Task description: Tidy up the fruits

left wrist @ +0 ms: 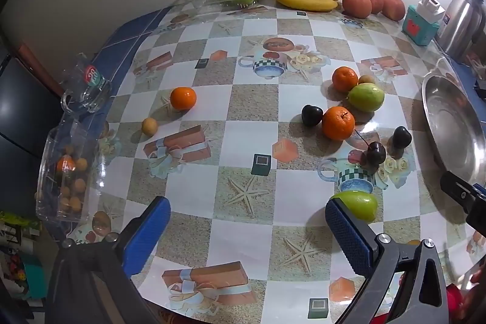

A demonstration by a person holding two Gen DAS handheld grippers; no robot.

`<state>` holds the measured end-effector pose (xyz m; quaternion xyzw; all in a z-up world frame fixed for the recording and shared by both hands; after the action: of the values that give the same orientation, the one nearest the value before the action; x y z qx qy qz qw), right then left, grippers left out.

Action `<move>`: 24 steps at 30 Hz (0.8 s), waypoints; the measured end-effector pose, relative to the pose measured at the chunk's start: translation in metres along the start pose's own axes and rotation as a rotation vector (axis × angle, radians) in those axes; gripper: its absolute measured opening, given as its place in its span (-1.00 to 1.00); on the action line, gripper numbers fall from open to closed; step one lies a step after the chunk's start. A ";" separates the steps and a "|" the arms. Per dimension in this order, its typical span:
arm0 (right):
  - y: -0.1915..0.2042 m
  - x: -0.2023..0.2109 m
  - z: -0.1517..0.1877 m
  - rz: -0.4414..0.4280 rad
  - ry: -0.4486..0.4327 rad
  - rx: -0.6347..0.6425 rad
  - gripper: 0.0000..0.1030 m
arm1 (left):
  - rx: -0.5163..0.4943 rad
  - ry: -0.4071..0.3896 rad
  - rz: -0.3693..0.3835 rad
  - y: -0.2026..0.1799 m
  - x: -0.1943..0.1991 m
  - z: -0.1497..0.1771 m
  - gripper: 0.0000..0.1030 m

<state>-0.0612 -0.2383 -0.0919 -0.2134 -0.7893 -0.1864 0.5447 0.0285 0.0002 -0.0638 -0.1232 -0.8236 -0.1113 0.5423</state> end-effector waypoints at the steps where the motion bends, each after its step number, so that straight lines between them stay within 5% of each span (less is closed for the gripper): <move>1: 0.000 0.000 0.000 0.000 0.000 0.000 0.95 | 0.001 0.000 -0.001 0.000 0.000 0.000 1.00; 24: -0.002 -0.003 0.002 -0.001 0.012 -0.009 0.95 | 0.010 0.002 0.006 0.002 -0.003 0.003 1.00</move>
<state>-0.0626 -0.2391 -0.0954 -0.2145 -0.7852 -0.1916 0.5483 0.0277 0.0029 -0.0672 -0.1227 -0.8232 -0.1059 0.5442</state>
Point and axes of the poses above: each gripper's, at about its wrist camera, not at the fingertips, and x roughly against the way its jaws point, y to its left, z to its underside, the point moved 7 cm from there along -x, roughly the way its jaws point, and after that the axes turned 5 degrees about z, right-handed, at the moved point
